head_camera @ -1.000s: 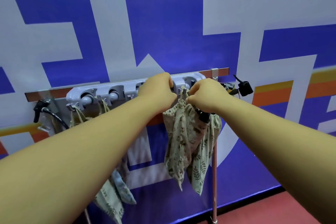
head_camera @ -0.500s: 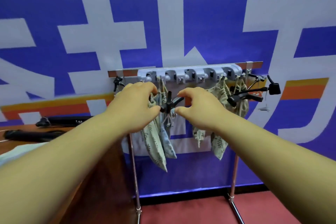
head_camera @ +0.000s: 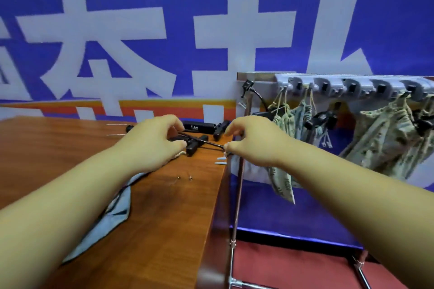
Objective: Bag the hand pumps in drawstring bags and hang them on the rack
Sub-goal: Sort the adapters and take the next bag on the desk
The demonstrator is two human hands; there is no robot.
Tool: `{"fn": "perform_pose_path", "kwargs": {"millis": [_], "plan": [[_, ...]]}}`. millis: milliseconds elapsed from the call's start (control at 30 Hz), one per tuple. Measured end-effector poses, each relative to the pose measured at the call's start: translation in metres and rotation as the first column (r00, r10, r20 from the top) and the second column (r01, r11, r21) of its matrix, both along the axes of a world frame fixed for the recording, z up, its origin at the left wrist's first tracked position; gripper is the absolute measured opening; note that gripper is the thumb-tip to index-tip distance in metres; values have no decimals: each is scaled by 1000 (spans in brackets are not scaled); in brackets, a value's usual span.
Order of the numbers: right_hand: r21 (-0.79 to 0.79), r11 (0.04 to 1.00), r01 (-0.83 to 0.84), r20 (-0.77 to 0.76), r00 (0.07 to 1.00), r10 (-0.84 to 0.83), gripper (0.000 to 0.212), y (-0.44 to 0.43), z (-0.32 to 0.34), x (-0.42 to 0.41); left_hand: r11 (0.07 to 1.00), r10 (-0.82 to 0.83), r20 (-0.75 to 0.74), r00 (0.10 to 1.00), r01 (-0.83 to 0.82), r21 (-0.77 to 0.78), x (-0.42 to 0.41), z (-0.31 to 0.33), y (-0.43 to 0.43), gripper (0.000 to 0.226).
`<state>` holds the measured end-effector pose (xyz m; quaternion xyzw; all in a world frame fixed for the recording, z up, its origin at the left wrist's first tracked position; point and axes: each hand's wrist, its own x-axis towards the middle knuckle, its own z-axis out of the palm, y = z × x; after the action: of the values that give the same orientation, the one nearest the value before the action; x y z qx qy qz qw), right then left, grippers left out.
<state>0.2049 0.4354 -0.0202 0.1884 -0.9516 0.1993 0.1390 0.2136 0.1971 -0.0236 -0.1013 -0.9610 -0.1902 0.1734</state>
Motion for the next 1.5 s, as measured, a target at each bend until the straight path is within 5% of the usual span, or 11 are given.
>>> {"fn": "perform_pose_path", "kwargs": {"millis": [400,633,767,900,1100,1400,1500], "plan": [[170,983,-65,304,953,10,46,-94,-74,-52,990,5,218,976,-35,134,-33,-83,-58,18],[140,987,-83,251,967,46,15,-107,-101,-76,986,-41,273,961,-5,164,-44,-114,-61,24],[137,985,-102,237,969,67,14,-107,-97,-82,981,-41,252,967,-9,194,-48,-123,-61,19],[44,993,-110,280,955,93,10,-102,-99,-87,940,-22,207,978,-50,337,-49,-119,-57,5],[-369,909,-194,203,937,283,11,-95,-81,-84,765,-95,288,953,-115,634,-50,-98,-50,19],[-418,866,-274,160,916,367,16,-102,-67,-81,796,-73,209,975,-69,601,-51,-93,-46,29],[-457,876,-156,173,950,260,18,-101,-65,-90,674,-40,257,966,-164,721,-60,-82,-50,24]]}}
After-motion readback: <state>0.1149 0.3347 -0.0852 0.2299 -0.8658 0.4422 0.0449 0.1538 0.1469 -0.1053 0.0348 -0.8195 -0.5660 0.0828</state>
